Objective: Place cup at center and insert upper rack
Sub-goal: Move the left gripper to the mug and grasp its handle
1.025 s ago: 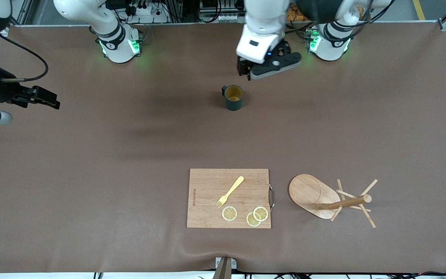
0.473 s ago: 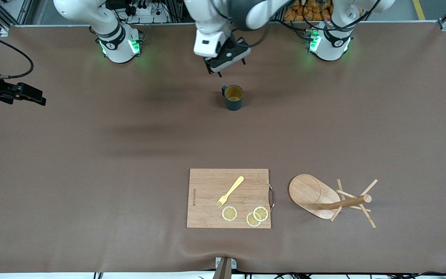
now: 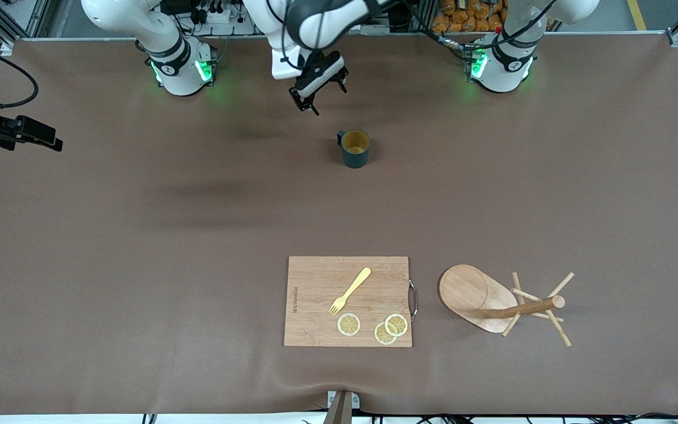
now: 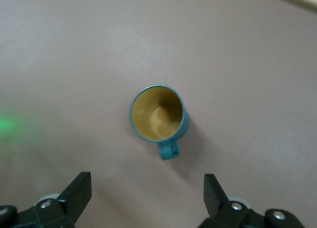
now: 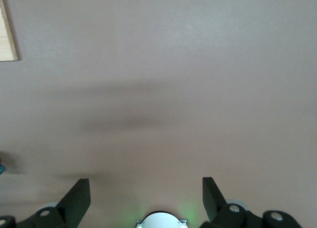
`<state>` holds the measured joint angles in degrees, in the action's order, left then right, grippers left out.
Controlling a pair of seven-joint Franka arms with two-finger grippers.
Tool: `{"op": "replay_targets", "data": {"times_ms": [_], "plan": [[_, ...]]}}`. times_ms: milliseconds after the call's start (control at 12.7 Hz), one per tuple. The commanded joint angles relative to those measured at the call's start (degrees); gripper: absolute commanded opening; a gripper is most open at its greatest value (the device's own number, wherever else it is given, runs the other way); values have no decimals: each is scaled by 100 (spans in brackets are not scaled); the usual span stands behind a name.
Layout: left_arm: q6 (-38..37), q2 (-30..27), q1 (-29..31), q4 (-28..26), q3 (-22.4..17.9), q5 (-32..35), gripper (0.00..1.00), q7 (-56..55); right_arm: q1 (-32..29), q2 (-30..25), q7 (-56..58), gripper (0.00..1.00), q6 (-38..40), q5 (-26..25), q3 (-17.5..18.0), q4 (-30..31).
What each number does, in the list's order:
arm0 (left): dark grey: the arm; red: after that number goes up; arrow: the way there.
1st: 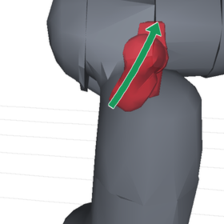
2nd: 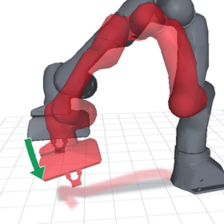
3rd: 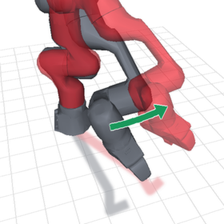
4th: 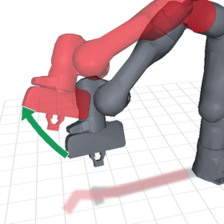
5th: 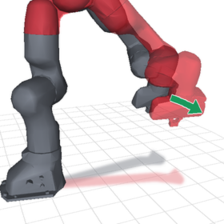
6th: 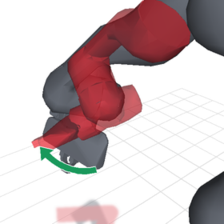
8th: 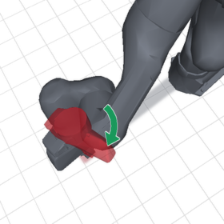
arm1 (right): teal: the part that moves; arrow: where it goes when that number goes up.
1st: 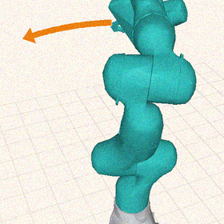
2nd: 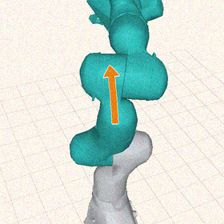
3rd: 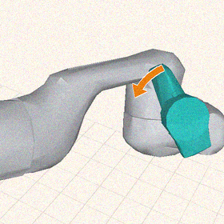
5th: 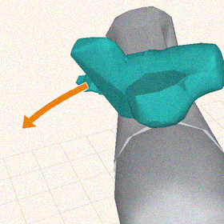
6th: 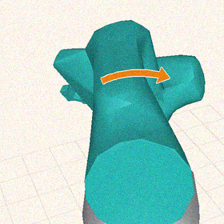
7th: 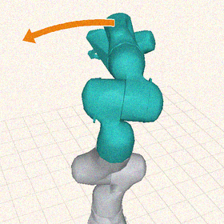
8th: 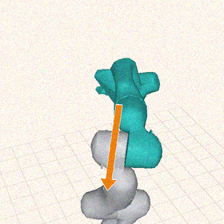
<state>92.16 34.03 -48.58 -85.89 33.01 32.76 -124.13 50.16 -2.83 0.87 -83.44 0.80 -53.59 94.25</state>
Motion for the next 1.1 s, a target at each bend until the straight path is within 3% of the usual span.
{"op": "replay_targets", "data": {"times_ms": [0,237,315,394,473,552,710,1025], "plan": [[-101,594,-773,266,-441,695,100,-978,73,-279,-35,100,-50,-185,217,146],[-163,1121,-2046,591,-1811,706,100,-1078,99,-279,-96,100,-50,-185,226,120],[-163,1219,-2259,617,-2015,705,100,-1078,47,-270,-96,100,-76,-185,261,120],[-189,1316,-2322,679,-2061,714,100,-1087,-319,-227,-96,100,-111,-177,636,94],[-250,1334,-2358,697,-2061,714,100,-1095,-1036,-200,-96,100,-111,-168,1344,102],[-294,1343,-2428,705,-2079,732,91,-1182,-1617,-200,-96,100,-94,-185,1978,102],[-400,1334,-2428,706,-2096,732,84,-1385,-2288,-191,-96,100,-93,-185,2614,102],[-496,1422,-2437,706,-2255,688,80,-1797,-4247,-139,-96,100,-207,-159,4573,172]]}}
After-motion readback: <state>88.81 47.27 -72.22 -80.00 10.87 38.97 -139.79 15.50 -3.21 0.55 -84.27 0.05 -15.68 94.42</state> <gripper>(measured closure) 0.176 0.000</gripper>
